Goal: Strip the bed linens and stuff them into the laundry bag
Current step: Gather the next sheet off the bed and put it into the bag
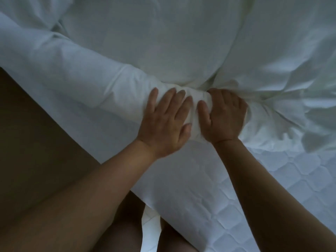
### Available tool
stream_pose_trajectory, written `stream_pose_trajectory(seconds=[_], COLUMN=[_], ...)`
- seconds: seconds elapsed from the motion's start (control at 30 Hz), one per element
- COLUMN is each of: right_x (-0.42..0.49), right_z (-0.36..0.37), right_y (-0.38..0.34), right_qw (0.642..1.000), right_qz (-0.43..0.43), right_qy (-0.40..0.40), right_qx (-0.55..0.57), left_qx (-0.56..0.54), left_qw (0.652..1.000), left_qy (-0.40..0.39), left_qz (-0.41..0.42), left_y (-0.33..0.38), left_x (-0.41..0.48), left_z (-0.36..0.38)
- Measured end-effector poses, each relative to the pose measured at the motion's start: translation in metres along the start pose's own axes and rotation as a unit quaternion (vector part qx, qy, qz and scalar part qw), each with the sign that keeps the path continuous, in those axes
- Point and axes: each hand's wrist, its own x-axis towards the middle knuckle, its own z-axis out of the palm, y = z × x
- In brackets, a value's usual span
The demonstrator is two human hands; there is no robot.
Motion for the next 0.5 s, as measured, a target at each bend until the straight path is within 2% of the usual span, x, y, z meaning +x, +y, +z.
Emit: stream_pose_trajectory(seconds=[0.1,0.23,0.33,0.4,0.5], right_x=[0.032,0.084,0.097,0.099,0.095], right_z=[0.005,0.026,0.037,0.039,0.033], right_y=[-0.008,-0.002,0.006,0.006,0.008], right_qw=[0.998,0.992,0.989,0.99,0.989], right_qz=[0.046,0.105,0.117,0.095,0.075], right_qy=[-0.031,-0.063,-0.077,-0.08,-0.113], right_qx=[-0.012,-0.031,-0.043,-0.067,-0.066], left_qx=[-0.019,-0.028,-0.019,0.004,-0.006], left_qw=[1.0,0.999,0.999,0.999,0.999], left_qy=[-0.006,0.028,0.036,0.03,-0.038], left_qz=[0.01,0.016,0.005,-0.011,-0.036], left_y=[-0.018,-0.033,-0.038,-0.037,-0.026], left_x=[0.045,0.107,0.12,0.123,0.12], left_z=[0.018,0.037,0.051,0.051,0.031])
